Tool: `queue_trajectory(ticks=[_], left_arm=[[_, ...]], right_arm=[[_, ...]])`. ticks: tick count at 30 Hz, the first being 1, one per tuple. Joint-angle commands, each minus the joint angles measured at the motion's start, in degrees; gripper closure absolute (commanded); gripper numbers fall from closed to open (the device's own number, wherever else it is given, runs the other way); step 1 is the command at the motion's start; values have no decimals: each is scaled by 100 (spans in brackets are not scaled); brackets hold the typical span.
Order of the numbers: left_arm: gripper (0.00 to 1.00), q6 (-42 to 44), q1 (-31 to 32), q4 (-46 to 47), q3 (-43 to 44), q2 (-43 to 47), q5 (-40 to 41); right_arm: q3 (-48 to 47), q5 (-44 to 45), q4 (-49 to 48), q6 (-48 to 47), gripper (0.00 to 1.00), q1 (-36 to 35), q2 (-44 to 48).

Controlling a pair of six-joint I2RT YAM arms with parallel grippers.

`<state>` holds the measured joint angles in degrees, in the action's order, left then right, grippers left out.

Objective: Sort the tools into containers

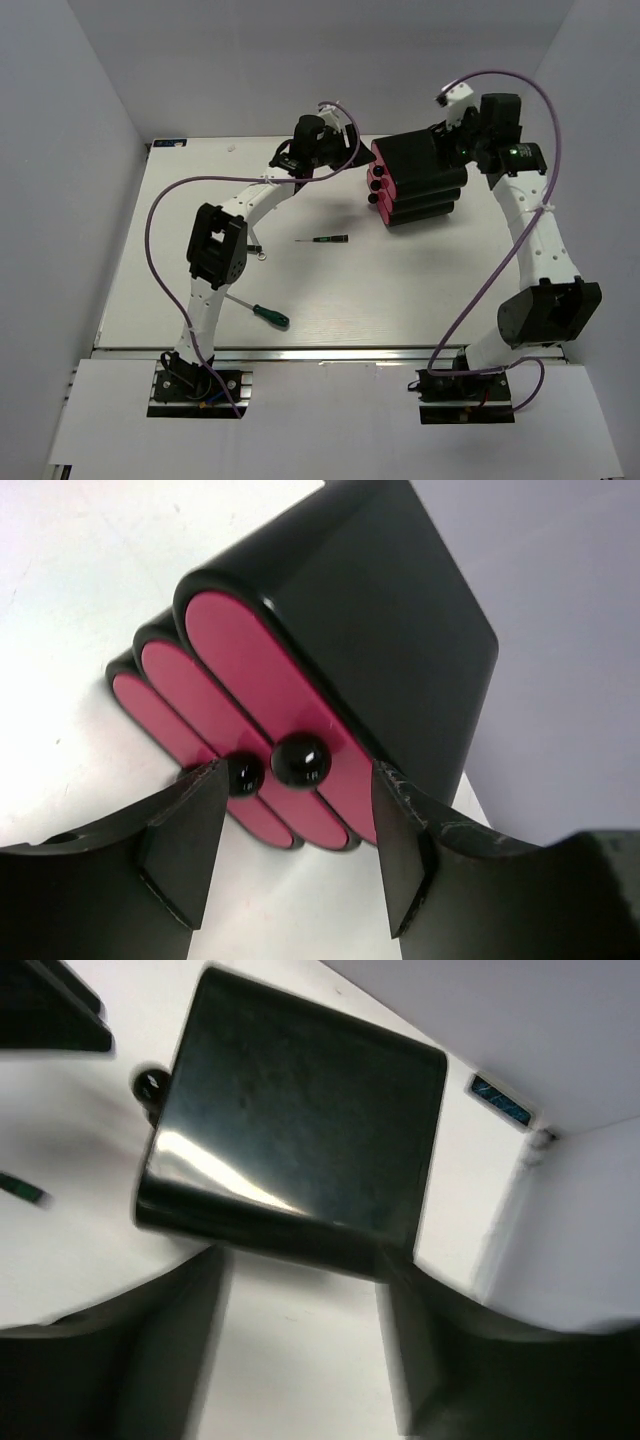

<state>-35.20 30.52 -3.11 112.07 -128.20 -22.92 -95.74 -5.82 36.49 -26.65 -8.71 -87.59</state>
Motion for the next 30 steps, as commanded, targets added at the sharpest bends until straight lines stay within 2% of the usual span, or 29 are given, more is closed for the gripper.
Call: queue_trajectory(ticks=[1, 2, 3, 4, 5, 8, 11, 14, 18, 24, 30], left_arm=[[31, -145, 68, 346, 359, -55, 59], [31, -154, 76, 477, 359, -117, 59], [31, -162, 94, 557, 368, -143, 68], [31, -154, 103, 575, 351, -170, 94], [31, -154, 120, 610, 350, -187, 121], [31, -180, 138, 645, 420, -337, 112], [32, -224, 138, 698, 438, -442, 77], [33, -294, 147, 751, 412, -486, 59], [34, -391, 147, 803, 403, -557, -37], [37, -540, 164, 944, 394, -653, -143], [38, -576, 208, 935, 342, -715, -248]], right_arm=[[-418, -1486, -141, 1151, 41, 632, -354], [-454, -1727, -220, 1432, 51, 799, -416], [-454, -2007, -308, 1940, 55, 1192, -495], [-454, -2593, -431, 2127, 56, 1344, -661], [-471, -2825, -476, 2277, 56, 1476, -741], [-515, -3205, -607, 2498, 44, 1776, -1022], [-568, -3442, -809, 2595, 37, 1951, -1207], [-516, -3662, -1055, 2823, 35, 2005, -1365], [-542, -3619, -1319, 3026, 35, 2014, -1673], [-709, -2934, -1276, 2710, 34, 2040, -2094], [-770, -2845, -1241, 2596, 33, 2075, -2411]])
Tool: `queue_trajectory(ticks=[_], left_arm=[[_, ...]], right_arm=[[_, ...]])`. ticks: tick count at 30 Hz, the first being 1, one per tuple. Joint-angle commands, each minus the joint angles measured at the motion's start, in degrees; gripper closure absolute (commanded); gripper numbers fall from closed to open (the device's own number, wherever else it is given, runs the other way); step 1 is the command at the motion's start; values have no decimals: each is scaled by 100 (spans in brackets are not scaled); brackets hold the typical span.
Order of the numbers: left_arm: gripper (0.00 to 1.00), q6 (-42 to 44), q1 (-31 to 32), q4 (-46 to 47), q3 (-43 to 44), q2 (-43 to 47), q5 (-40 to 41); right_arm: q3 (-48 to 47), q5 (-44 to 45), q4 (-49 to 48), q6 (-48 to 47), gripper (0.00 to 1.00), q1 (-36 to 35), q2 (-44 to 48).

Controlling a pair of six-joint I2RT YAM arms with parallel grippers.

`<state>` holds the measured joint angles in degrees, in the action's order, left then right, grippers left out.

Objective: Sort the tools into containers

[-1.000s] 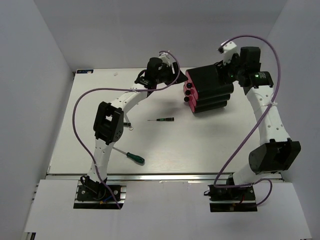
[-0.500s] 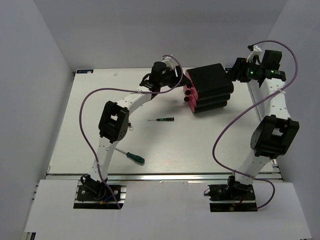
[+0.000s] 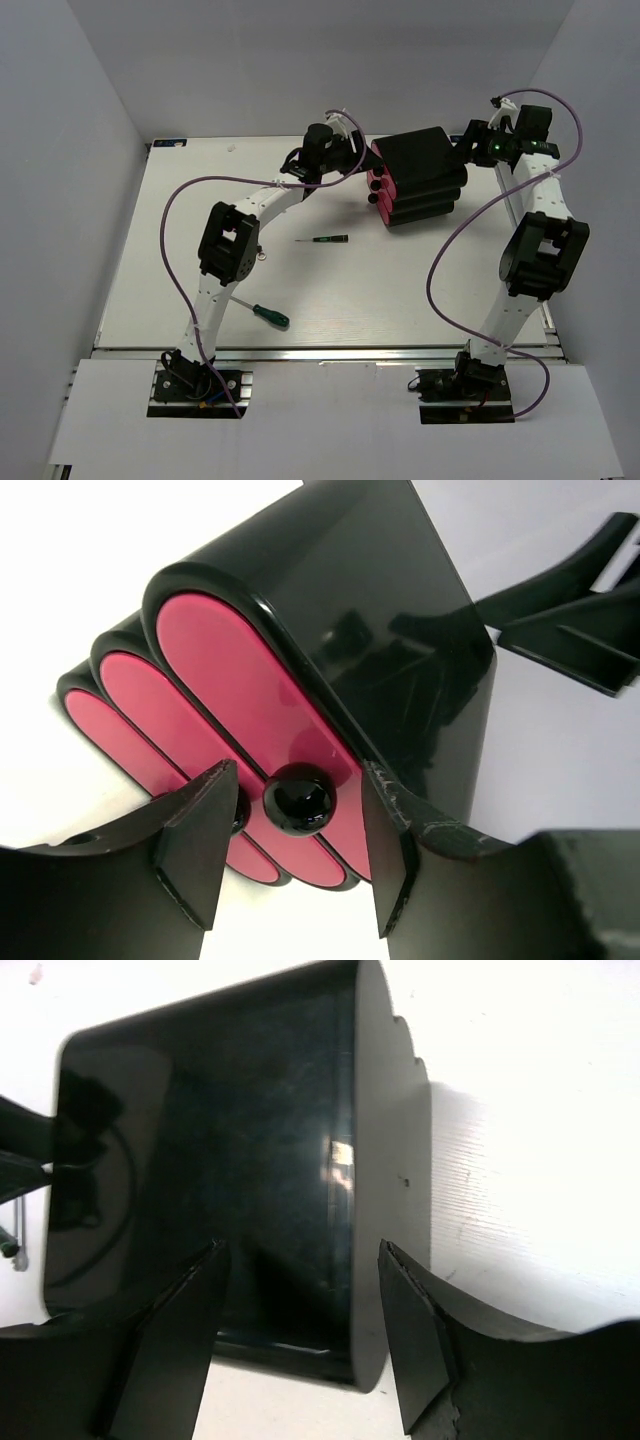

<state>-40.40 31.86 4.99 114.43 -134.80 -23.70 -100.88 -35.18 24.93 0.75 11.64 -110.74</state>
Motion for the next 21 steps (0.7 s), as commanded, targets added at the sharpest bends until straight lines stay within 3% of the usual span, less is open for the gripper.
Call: queue_trajectory(ticks=[1, 19, 21], left_arm=[[39, -64, 75, 133, 97, -55, -170], [46, -301, 198, 239, -123, -143, -407], [54, -372, 198, 318, -97, -160, -424]], right_arm=[[-265, 73, -85, -215, 33, 32, -141], [-99, 46, -102, -225, 35, 40, -361], [-37, 46, -93, -216, 36, 40, -352]])
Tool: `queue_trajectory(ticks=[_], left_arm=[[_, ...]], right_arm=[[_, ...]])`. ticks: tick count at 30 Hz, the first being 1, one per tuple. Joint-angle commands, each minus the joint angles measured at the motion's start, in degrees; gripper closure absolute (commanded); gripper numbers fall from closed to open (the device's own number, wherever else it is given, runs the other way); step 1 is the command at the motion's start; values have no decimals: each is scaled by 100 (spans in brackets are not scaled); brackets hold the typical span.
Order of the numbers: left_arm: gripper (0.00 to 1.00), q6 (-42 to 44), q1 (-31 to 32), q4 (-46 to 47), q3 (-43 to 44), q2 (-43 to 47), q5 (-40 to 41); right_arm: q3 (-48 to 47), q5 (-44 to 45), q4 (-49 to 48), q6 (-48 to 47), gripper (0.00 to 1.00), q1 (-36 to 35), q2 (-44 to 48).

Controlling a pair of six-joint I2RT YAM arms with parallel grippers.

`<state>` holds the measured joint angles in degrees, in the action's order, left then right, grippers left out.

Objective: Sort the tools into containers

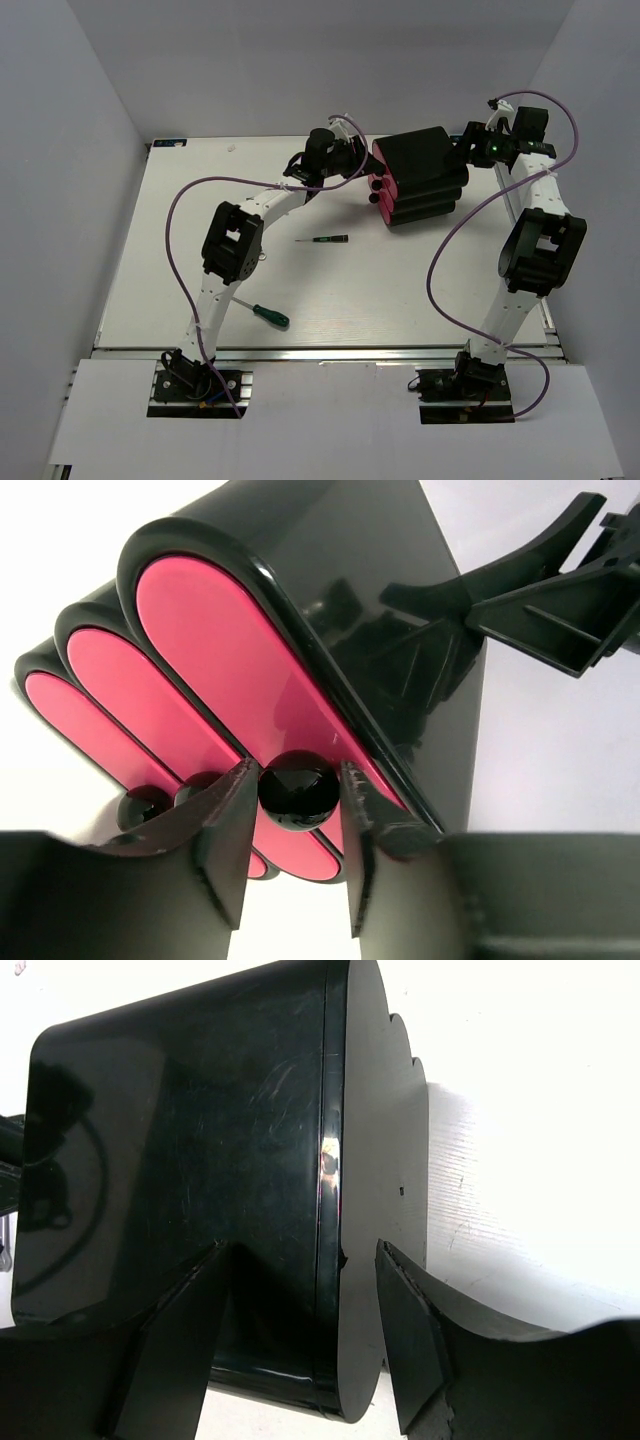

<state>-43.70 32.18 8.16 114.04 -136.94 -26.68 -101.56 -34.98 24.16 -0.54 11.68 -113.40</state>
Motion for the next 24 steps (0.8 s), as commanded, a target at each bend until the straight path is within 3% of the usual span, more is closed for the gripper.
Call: queue_trajectory(ticks=[1, 3, 7, 14, 24], left_arm=[[57, -68, 165, 27, -31, 36, -153], [66, -112, 165, 45, -22, 19, -206], [74, -86, 165, 1, -153, 159, -198], [76, 107, -28, -95, -724, 677, -66], [76, 661, -344, -263, -2253, 1802, 31]], right_arm=[[57, 27, -8, -87, 36, 27, -85], [101, 35, 1, -78, 36, 27, -85], [171, 79, -8, -52, 37, 36, -77], [215, 316, 36, -113, 38, 36, -77], [233, 536, 97, -210, 38, 27, -120]])
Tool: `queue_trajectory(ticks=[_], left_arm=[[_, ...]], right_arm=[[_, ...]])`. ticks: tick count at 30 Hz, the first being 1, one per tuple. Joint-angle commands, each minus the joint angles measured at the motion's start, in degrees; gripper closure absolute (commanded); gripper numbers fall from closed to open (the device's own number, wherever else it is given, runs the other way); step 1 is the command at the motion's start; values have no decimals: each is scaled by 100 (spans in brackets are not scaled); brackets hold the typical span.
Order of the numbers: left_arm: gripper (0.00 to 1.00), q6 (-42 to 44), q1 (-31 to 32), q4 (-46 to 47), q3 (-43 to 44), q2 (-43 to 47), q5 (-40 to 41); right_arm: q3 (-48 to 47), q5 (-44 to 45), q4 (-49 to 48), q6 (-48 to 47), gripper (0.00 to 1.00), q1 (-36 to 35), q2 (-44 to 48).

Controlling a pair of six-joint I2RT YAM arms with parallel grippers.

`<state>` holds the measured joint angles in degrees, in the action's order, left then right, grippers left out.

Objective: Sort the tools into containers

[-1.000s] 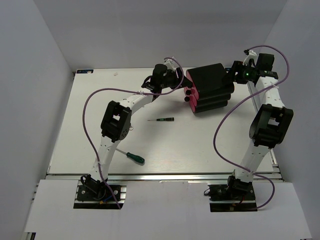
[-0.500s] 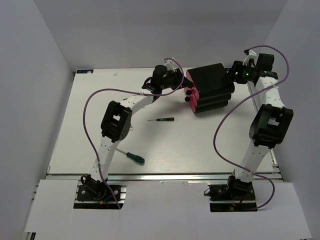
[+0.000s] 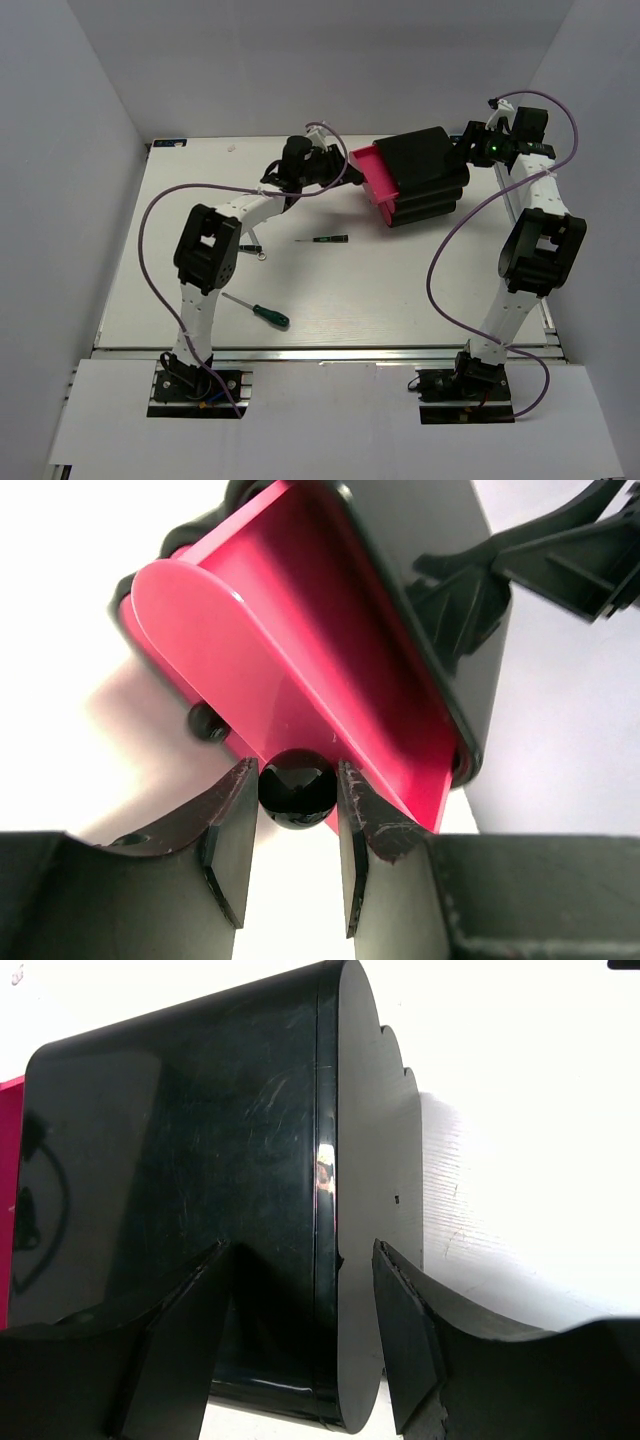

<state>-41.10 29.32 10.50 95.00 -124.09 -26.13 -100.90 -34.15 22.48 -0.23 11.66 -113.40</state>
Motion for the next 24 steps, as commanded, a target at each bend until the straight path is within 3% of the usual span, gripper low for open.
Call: queue_trajectory(ticks=[1, 5, 9, 10, 13, 18, 24], left_arm=[[76, 427, -75, -540, -568, 596, 11], [73, 568, -120, -637, -973, 939, 160], [51, 586, -199, -611, -1229, 1212, 354], [36, 594, -199, -628, -1212, 1212, 363], [23, 647, -199, -768, -940, 1168, 407], [20, 656, -278, -944, -475, 1264, 748], [22, 691, -655, -1619, -666, 1992, 1748]], right_arm=[[167, 453, 266, -249, 38, 29, -112], [176, 480, 274, -267, 38, 29, -129], [141, 392, 318, -337, 34, 29, -120], [132, 340, 336, -398, 32, 29, -120], [-8, 129, 459, -548, 21, 38, -77], [-447, -92, 731, -1145, 11, 38, 169], [-729, 136, 688, -1856, 11, 38, 679]])
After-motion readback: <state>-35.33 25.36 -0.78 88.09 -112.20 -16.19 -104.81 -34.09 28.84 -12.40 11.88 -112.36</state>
